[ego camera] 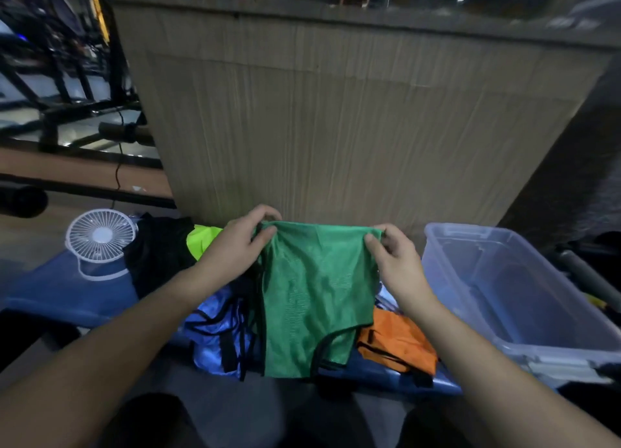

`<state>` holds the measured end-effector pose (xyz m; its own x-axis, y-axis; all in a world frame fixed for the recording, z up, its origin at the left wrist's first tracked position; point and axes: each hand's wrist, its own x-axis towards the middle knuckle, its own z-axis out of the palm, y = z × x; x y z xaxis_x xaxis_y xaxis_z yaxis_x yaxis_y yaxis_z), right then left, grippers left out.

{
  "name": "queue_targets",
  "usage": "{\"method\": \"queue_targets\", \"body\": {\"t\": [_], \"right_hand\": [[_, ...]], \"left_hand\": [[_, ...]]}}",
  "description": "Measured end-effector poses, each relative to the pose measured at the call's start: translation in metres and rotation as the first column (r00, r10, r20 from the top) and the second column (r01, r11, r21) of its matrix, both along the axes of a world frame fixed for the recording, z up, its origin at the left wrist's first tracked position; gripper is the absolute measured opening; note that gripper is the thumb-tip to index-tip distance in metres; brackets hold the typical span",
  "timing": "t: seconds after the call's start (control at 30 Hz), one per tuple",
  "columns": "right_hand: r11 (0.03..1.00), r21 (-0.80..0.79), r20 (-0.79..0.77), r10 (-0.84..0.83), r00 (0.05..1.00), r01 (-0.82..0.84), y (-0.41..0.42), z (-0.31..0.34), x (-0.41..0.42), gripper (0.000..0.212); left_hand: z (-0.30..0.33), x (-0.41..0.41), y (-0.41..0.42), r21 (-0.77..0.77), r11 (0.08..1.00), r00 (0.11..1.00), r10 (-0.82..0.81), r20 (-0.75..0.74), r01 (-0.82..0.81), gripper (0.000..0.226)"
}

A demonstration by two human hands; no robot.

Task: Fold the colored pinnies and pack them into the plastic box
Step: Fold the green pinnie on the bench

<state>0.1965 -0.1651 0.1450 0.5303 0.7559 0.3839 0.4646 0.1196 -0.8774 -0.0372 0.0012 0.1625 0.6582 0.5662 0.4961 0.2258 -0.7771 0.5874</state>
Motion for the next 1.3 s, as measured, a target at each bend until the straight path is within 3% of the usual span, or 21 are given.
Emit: {"method": "queue_targets", "body": {"t": [0.17,0.27,0.37,0.43,0.53,0.63,0.73,0.83,0.93,1.3], "right_hand": [[0.995,0.104,-0.003,0.009,1.000,-0.008,-0.006,0.043,-0.001,0.006],[0.994,0.110,0.071,-0.030,0.997,0.023,-0.010,0.057,-0.002,0.010],[0.991,0.124,0.075,-0.061,0.995,0.051,-0.014,0.066,-0.002,0.011],[0.989,0.134,0.087,-0.072,0.994,0.060,-0.016,0.069,-0.002,0.005],[0.992,0.109,0.120,-0.079,0.990,0.066,-0.019,0.071,-0.002,0.013],[0.992,0.099,0.142,-0.086,0.986,0.072,-0.021,0.074,-0.004,0.016],[0.994,0.082,0.132,-0.082,0.988,0.071,-0.022,0.074,-0.004,0.027],[0.994,0.084,0.116,-0.075,0.990,0.065,-0.023,0.077,-0.004,0.014],[0.993,0.107,0.082,-0.057,0.995,0.048,-0.024,0.081,-0.002,0.014],[0.992,0.061,0.107,-0.118,0.987,0.112,-0.007,0.088,0.026,0.016]], "left_hand": [[0.041,-0.006,-0.009,-0.123,0.982,0.981,-0.156,-0.118,0.141,0.015],[0.055,-0.013,-0.015,-0.172,0.973,0.946,-0.197,-0.258,0.156,0.039],[0.064,-0.015,-0.019,-0.143,0.980,0.950,-0.169,-0.261,0.135,0.049],[0.070,-0.017,-0.019,-0.074,0.995,0.971,-0.077,-0.225,0.061,0.042],[0.077,-0.020,-0.017,-0.002,0.998,0.977,0.055,-0.205,-0.056,0.028],[0.085,-0.022,-0.017,0.055,0.994,0.970,0.103,-0.220,-0.093,0.020],[0.089,-0.022,-0.015,0.050,0.997,0.957,0.073,-0.280,-0.062,0.015],[0.092,-0.022,-0.013,0.010,1.000,0.954,-0.009,-0.301,0.012,0.012],[0.096,-0.020,-0.012,-0.027,0.999,0.966,-0.046,-0.256,0.040,0.010],[0.104,0.016,0.006,0.072,0.997,0.972,0.039,-0.233,-0.023,0.010]]}}
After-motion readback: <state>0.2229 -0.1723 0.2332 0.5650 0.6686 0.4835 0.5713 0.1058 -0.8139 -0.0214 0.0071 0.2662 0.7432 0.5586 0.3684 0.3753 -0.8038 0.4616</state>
